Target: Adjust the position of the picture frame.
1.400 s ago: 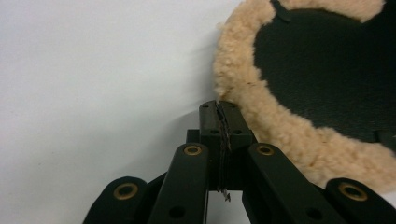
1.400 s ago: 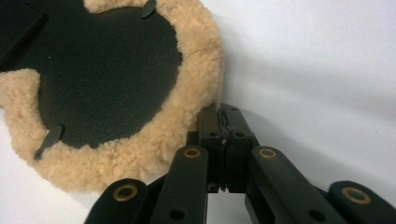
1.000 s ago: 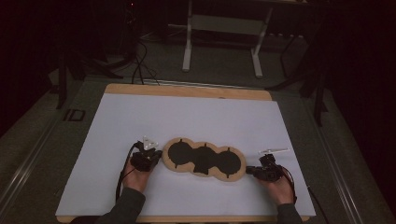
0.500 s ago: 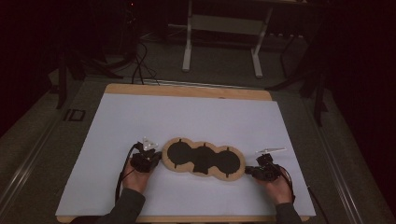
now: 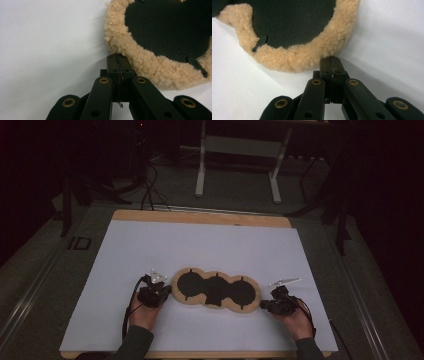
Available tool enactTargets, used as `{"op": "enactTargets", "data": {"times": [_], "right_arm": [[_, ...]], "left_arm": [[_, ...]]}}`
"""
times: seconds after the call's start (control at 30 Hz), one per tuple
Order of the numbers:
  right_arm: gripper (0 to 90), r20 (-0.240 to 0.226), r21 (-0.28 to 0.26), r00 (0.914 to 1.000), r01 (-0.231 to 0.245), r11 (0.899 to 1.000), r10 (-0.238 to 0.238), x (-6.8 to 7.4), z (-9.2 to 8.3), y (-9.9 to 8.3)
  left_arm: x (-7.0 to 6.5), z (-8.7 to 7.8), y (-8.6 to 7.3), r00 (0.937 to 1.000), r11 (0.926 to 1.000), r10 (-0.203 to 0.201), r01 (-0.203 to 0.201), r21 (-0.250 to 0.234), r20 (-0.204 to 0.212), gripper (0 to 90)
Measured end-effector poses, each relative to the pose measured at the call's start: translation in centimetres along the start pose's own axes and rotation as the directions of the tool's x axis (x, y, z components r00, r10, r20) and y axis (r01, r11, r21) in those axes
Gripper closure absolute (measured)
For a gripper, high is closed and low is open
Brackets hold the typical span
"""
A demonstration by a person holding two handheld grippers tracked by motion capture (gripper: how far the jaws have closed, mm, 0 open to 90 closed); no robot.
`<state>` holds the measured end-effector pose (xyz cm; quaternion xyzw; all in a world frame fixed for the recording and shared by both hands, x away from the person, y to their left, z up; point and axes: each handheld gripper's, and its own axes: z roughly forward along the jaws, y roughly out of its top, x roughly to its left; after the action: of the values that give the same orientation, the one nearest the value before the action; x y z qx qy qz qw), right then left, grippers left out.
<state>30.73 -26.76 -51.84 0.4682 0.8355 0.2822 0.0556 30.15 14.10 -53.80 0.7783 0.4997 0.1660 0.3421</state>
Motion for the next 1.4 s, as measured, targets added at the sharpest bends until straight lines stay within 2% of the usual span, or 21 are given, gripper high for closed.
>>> {"op": "enactTargets", "data": {"times": [0.27, 0.37, 0.47, 0.63, 1.0, 1.17, 1.3, 1.4], "right_arm": [[90.0, 0.026, -0.017, 0.9996, -0.007, 1.000, 0.008, 0.1, 0.5, 0.7], [90.0, 0.026, -0.030, 0.9995, -0.020, 0.999, 0.021, 0.0, 0.8, 1.0], [90.0, 0.036, -0.038, 0.9989, -0.029, 0.999, 0.030, 0.1, 1.1, 1.3], [90.0, 0.050, -0.051, 0.9982, -0.030, 0.998, 0.033, 0.2, 1.4, 1.6], [90.0, 0.099, -0.068, 0.9950, 0.017, 0.998, -0.010, 1.0, 2.0, 2.3], [90.0, 0.098, -0.064, 0.9947, 0.036, 0.997, -0.029, 1.4, 2.1, 2.3], [90.0, 0.077, -0.065, 0.9959, 0.051, 0.997, -0.046, 1.9, 2.2, 2.2], [90.0, 0.077, -0.065, 0.9956, 0.058, 0.996, -0.053, 1.9, 2.3, 2.3]], "left_arm": [[0.6, -0.2, -0.1, 0.9993, 0.9995, -0.031, 0.031, 0.003, -0.019, 90.0], [0.8, -0.3, -0.1, 0.9981, 0.9990, -0.044, 0.044, 0.000, -0.043, 90.0], [1.2, -0.3, -0.1, 0.9978, 0.9982, -0.061, 0.061, 0.001, -0.026, 90.0], [1.2, -0.3, -0.1, 0.9976, 0.9979, -0.065, 0.065, 0.002, -0.025, 90.0], [1.8, -0.7, -0.4, 0.9945, 0.9948, -0.102, 0.102, 0.007, -0.025, 90.0], [2.2, -0.8, -0.4, 0.9927, 0.9930, -0.118, 0.118, 0.002, -0.027, 90.0], [2.8, -0.9, -0.4, 0.9898, 0.9901, -0.140, 0.140, 0.005, -0.024, 90.0], [2.7, -0.9, -0.4, 0.9904, 0.9908, -0.135, 0.135, 0.006, -0.032, 90.0]]}}
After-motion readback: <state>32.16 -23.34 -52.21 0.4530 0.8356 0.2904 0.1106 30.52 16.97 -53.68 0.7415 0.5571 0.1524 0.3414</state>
